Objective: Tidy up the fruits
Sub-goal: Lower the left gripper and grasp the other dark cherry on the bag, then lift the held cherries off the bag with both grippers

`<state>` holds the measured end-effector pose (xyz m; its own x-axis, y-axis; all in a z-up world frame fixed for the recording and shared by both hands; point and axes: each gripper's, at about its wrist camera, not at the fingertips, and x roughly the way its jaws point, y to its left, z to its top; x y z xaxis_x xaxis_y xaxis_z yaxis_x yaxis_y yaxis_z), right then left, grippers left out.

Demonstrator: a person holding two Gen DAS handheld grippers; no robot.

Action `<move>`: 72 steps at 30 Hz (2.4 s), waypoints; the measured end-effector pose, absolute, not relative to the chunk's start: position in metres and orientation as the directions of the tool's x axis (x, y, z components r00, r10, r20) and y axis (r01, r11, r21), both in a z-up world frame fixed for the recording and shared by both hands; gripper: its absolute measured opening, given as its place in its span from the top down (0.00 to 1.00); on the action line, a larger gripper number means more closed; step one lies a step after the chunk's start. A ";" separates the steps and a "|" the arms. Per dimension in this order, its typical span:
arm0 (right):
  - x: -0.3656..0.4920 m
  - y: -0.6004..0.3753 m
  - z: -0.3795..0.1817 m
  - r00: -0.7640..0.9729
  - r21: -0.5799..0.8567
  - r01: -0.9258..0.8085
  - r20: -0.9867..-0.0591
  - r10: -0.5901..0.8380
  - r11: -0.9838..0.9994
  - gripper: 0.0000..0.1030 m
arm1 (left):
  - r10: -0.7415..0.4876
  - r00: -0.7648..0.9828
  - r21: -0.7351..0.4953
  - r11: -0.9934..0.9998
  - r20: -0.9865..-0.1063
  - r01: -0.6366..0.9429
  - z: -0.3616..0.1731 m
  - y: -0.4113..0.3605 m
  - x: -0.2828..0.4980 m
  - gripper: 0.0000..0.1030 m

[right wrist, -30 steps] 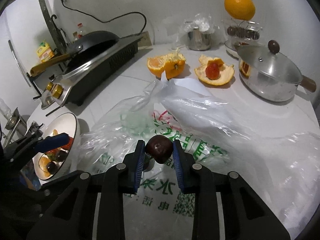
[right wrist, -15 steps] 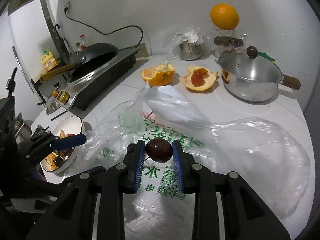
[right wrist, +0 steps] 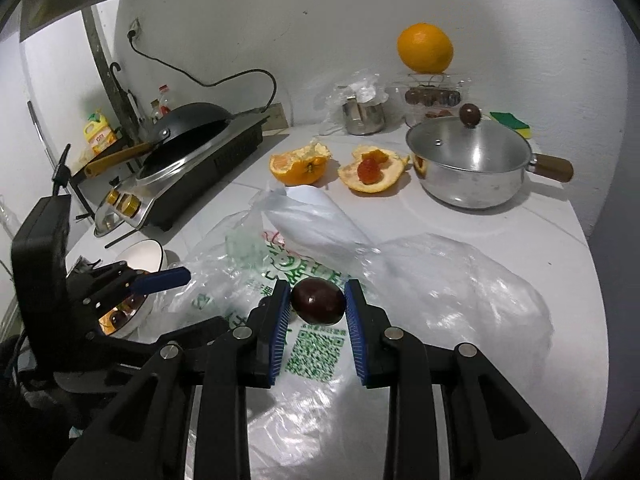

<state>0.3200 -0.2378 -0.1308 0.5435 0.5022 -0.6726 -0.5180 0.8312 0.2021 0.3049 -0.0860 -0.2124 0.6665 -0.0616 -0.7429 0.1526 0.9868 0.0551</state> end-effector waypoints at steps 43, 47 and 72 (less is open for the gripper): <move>0.344 -0.270 -0.164 0.544 0.261 -0.434 -0.687 0.482 0.862 0.71 | -0.122 0.591 0.145 0.912 -0.797 0.385 -0.248 -0.132 0.376 0.71; 0.341 -0.267 -0.162 0.551 0.255 -0.435 -0.683 0.479 0.863 0.71 | -0.131 0.599 0.137 0.915 -0.790 0.380 -0.243 -0.128 0.367 0.71; 0.337 -0.265 -0.170 0.550 0.241 -0.414 -0.702 0.452 0.878 0.71 | -0.161 0.600 0.101 0.920 -0.784 0.378 -0.232 -0.114 0.327 0.70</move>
<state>0.3366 -0.2654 -0.1697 0.5500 0.4523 -0.7021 -0.4144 0.8777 0.2408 0.3275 -0.1144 -0.2317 0.6001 -0.1607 -0.7836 0.3782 0.9202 0.1010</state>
